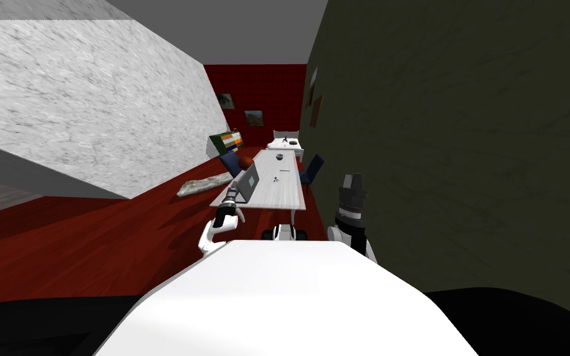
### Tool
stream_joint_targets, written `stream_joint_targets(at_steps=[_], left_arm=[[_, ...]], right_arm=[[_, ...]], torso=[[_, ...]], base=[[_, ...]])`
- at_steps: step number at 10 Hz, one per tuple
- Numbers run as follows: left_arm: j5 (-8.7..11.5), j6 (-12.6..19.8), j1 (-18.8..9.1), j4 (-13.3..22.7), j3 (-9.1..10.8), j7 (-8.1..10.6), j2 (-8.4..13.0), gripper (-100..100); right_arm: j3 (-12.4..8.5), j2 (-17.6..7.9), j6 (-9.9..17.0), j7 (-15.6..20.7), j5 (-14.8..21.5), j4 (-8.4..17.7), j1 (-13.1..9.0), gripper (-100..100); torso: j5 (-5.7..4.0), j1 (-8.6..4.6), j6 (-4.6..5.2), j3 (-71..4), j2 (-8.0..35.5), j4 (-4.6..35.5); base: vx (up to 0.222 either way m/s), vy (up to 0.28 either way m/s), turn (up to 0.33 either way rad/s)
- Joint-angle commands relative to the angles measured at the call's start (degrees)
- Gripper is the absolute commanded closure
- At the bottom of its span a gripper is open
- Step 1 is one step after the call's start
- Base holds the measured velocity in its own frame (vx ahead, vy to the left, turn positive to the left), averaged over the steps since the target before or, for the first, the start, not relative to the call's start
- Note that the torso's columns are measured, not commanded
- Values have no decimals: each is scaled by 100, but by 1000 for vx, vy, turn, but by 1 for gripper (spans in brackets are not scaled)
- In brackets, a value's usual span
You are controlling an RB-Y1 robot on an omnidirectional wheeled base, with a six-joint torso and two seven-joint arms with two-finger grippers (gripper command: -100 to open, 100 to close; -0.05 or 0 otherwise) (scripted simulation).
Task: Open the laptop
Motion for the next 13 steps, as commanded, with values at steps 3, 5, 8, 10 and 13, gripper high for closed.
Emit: stream_joint_targets(at_steps=[3, 5, 8, 10, 13], left_arm=[[-7, 241, -27, -98, 67, -66, -238, -100], [-4, 183, -24, -46, 60, -55, -234, 100], [318, 717, -72, -282, 21, 254, -426, 100], [480, 987, -95, -400, 2, 410, -523, 100], [723, 1392, -129, -577, -27, 644, -669, 100]], right_arm=[[-1, -1, 0, 0, 0, 0, 0, 0], [-2, -2, 0, 0, 0, 0, 0, 0], [-2, -3, 0, 0, 0, 0, -1, 0], [-2, -3, 0, 0, 0, 1, -1, 0], [-2, -3, 0, 0, 0, 0, 0, 0]], torso=[[2, 9, 0, -1, -2, 0], [0, -3, -1, -8, -10, -4], [17, 39, -12, 1, 0, -3], [25, 29, -21, -9, -22, -22], [19, 17, -13, -14, -26, -24]], base=[[39, -39, 3], [28, 6, -4], [-12, 130, -7], [0, 122, 11], [-3, 121, 12]])
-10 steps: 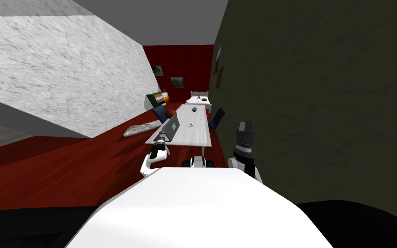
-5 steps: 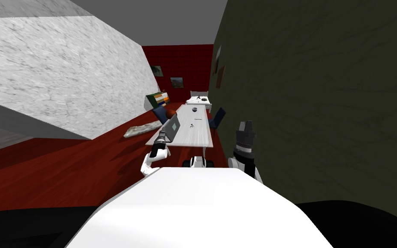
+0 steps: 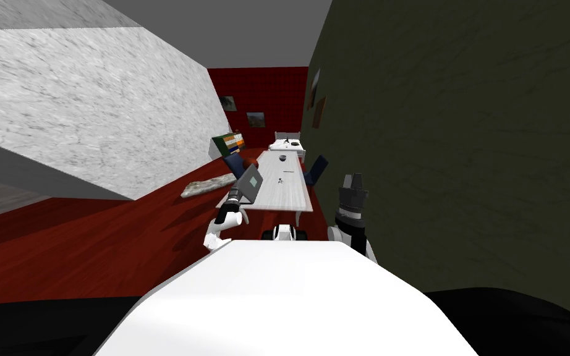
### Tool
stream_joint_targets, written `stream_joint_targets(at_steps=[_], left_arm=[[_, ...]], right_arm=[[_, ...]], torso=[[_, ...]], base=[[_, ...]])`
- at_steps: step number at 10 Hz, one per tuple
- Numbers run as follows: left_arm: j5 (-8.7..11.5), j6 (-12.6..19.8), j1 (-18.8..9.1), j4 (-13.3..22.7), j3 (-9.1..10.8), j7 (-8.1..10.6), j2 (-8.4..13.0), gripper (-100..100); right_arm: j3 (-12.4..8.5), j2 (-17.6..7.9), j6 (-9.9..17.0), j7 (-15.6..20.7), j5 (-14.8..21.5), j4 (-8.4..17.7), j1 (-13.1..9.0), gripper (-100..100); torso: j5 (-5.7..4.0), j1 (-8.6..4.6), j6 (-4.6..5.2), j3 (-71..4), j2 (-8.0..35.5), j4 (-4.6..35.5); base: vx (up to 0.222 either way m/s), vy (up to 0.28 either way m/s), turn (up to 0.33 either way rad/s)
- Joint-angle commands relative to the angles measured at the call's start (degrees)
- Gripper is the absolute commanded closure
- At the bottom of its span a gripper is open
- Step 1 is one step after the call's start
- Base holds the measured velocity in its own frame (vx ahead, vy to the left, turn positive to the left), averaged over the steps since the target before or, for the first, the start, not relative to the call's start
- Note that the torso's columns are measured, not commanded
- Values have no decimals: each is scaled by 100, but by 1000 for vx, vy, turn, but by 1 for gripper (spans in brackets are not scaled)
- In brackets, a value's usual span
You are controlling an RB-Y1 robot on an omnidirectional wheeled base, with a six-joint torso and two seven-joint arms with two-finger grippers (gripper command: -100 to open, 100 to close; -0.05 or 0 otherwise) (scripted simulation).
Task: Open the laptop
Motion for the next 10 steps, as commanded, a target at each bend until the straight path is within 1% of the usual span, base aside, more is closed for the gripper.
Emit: stream_joint_targets(at_steps=[1, 2, 3, 5, 10], left_arm=[[200, 394, -18, -114, -15, 209, -157, 100], [165, 272, -7, -95, -6, 160, -91, 100], [366, 392, -120, 89, -25, 411, -79, 100], [559, 483, -235, 279, -45, 646, -63, 100], [1041, 711, -523, 753, -94, 1236, -24, 100]], right_arm=[[0, 0, 0, 0, 0, 0, 0, 0], [0, 0, 0, 0, 0, 0, 0, 0], [1, 1, 0, 0, 0, 0, 0, 0], [0, 0, 0, 0, 0, 0, 0, 0], [1, 1, 0, 0, 0, 0, 0, 0]], torso=[[-6, -12, 5, 4, 9, 5], [-11, -20, 9, 9, 17, 13], [-23, -50, 13, 11, 22, 20], [-23, -26, 12, 15, 30, 28], [-27, -41, 13, 11, 22, 28]], base=[[-11, 126, 8], [-2, 63, -2], [0, 74, 79], [-21, 117, 58], [-4, 91, 50]])
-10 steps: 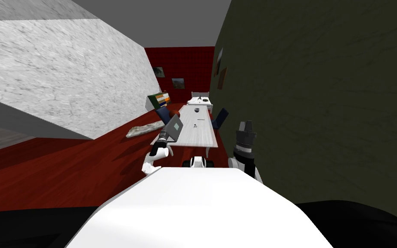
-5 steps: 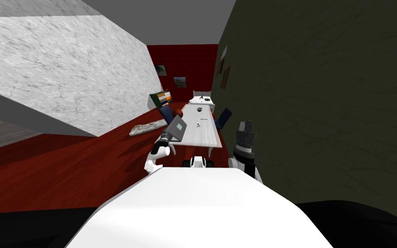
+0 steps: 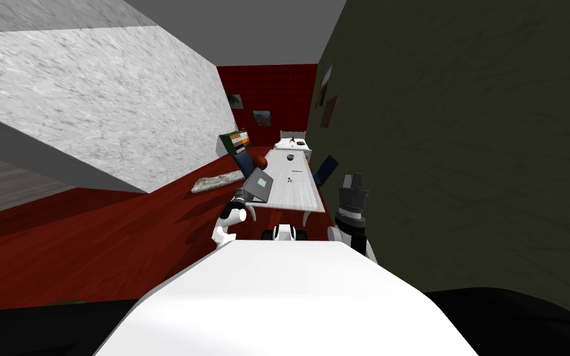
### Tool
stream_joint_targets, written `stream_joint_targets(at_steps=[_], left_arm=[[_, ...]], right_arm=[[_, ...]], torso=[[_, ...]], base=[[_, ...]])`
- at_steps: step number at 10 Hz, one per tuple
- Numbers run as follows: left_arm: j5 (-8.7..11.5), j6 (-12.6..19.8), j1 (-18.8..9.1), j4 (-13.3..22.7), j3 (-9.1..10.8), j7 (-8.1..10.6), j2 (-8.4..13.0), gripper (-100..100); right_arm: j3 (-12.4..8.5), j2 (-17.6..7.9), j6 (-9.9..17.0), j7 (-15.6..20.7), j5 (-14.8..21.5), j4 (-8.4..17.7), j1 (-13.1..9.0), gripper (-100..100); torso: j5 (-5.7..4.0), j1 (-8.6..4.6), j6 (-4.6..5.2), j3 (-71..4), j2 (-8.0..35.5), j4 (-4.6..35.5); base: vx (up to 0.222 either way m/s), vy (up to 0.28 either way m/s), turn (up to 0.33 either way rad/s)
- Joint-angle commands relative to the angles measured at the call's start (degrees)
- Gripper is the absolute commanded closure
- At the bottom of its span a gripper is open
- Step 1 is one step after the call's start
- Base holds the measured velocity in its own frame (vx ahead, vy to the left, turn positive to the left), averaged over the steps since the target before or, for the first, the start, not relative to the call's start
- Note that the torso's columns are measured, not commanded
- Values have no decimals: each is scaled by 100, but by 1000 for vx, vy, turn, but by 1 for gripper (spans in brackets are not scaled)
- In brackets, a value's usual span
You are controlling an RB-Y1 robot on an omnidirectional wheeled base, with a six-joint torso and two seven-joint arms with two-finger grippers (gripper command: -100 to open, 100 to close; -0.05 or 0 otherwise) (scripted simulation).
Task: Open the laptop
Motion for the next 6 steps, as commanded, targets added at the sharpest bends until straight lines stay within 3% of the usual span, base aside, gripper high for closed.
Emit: stream_joint_targets(at_steps=[1, 2, 3, 5, 6], left_arm=[[254, 120, -185, 269, -18, 328, 22, 100], [178, 95, -165, 229, -10, 231, 6, 100], [406, -16, -205, 525, -75, 461, -14, 100], [514, -76, -221, 661, -108, 562, -27, 100], [490, 221, -137, 289, -47, 503, -15, -100]], right_arm=[[0, 0, 0, 0, 0, 0, 0, 0], [0, 0, 0, 0, 0, 0, 0, 0], [0, 0, 0, 0, 0, 0, 0, 0], [0, 0, 0, 0, 0, 0, 0, 0], [0, 0, 0, 0, 0, 0, 0, 0]], torso=[[0, 1, 0, 1, 2, 1], [3, 12, -2, 3, 5, 1], [-1, -5, -1, 4, 8, 2], [4, 15, -2, 2, 4, 1], [4, 11, -1, 1, 2, -2]], base=[[-10, 95, 43], [-4, 47, 1], [4, 92, -9], [-2, 95, -13], [10, 39, -6]])
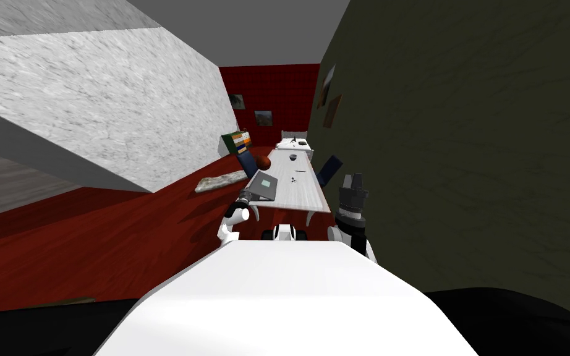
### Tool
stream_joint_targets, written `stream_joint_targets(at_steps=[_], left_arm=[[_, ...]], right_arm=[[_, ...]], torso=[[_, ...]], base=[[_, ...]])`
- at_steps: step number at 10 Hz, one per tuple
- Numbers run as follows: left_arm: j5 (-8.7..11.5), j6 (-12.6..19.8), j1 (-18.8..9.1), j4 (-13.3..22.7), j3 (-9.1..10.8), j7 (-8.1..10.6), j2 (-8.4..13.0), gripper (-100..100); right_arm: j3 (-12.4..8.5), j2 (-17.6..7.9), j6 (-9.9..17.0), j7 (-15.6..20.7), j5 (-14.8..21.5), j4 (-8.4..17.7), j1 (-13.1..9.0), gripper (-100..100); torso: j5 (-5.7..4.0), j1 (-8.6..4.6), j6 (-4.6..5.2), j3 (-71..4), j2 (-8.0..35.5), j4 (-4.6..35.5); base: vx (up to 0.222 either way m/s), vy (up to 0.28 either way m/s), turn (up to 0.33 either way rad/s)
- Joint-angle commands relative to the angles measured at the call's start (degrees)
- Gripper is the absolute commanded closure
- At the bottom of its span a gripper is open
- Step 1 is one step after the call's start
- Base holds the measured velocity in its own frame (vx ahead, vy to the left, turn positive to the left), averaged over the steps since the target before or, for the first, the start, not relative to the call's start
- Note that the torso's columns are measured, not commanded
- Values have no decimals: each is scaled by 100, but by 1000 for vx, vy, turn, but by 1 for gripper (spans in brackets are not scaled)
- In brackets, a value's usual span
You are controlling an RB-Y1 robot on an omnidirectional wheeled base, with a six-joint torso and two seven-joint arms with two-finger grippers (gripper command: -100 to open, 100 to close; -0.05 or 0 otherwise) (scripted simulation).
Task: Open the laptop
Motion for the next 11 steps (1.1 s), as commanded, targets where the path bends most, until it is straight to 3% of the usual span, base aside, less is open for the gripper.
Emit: stream_joint_targets(at_steps=[1, 9, 10, 11], left_arm=[[27, 250, 60, -297, 46, 2, -3, -100], [137, 1249, 301, -1487, 231, 9, -15, -100], [120, 1156, 293, -1389, 210, 4, -27, -100], [118, 1186, 295, -1408, 215, 3, -25, 0]], right_arm=[[1, 1, 0, 0, 0, 0, 0, 0], [1, 1, 0, 0, 0, 0, 0, 0], [1, 1, 0, 0, 0, 0, 0, 0], [1, 1, 0, 0, 0, 0, 0, 0]], torso=[[-5, -19, 0, -3, -5, -2], [-3, -4, 0, 2, 3, 3], [-4, -6, 1, 1, 2, 3], [1, -1, 2, 2, 2, 0]], base=[[14, -13, 2], [19, -19, 0], [8, -5, 3], [0, 0, 0]])
